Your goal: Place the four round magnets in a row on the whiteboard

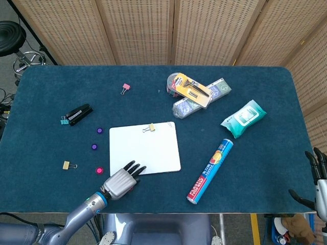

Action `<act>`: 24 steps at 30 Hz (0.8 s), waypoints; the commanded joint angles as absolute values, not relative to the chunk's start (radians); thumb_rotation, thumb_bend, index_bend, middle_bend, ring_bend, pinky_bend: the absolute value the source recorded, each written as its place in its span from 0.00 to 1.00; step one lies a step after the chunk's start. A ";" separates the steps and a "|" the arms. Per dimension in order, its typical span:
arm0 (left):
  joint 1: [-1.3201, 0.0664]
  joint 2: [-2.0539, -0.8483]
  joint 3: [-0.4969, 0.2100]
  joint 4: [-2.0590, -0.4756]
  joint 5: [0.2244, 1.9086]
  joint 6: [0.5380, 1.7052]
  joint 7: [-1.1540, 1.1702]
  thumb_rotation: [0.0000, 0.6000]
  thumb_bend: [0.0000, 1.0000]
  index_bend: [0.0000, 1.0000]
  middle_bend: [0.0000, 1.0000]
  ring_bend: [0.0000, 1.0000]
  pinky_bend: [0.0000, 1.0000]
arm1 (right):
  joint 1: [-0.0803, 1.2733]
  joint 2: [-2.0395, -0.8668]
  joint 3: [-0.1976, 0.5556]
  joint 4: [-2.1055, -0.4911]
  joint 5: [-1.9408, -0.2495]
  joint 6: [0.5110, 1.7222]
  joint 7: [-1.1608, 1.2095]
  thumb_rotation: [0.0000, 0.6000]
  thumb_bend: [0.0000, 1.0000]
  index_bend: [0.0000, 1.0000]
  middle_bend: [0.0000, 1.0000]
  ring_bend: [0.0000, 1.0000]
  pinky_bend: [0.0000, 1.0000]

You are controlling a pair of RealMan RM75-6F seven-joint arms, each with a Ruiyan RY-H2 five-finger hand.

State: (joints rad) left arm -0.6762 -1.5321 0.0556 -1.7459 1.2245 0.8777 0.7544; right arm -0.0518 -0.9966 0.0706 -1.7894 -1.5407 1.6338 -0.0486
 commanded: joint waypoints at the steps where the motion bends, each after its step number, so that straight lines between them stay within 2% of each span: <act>1: -0.679 -1.536 0.057 -1.743 1.217 0.881 0.757 1.00 0.26 0.46 0.00 0.00 0.00 | -0.053 -0.996 0.070 -1.788 -1.542 1.636 -0.046 1.00 0.00 0.00 0.00 0.00 0.00; 9: -0.685 -1.543 0.064 -1.735 1.204 0.898 0.768 1.00 0.38 0.52 0.00 0.00 0.00 | -0.053 -0.994 0.069 -1.788 -1.542 1.632 -0.040 1.00 0.00 0.00 0.00 0.00 0.00; 16: -0.690 -1.538 0.066 -1.738 1.201 0.907 0.765 1.00 0.39 0.54 0.00 0.00 0.00 | -0.053 -0.996 0.067 -1.787 -1.541 1.630 -0.045 1.00 0.00 0.00 0.00 0.00 0.00; 24: -0.697 -1.516 0.037 -1.753 1.201 0.935 0.731 1.00 0.40 0.54 0.00 0.00 0.00 | -0.054 -0.995 0.064 -1.789 -1.544 1.630 -0.043 1.00 0.00 0.00 0.00 0.00 0.00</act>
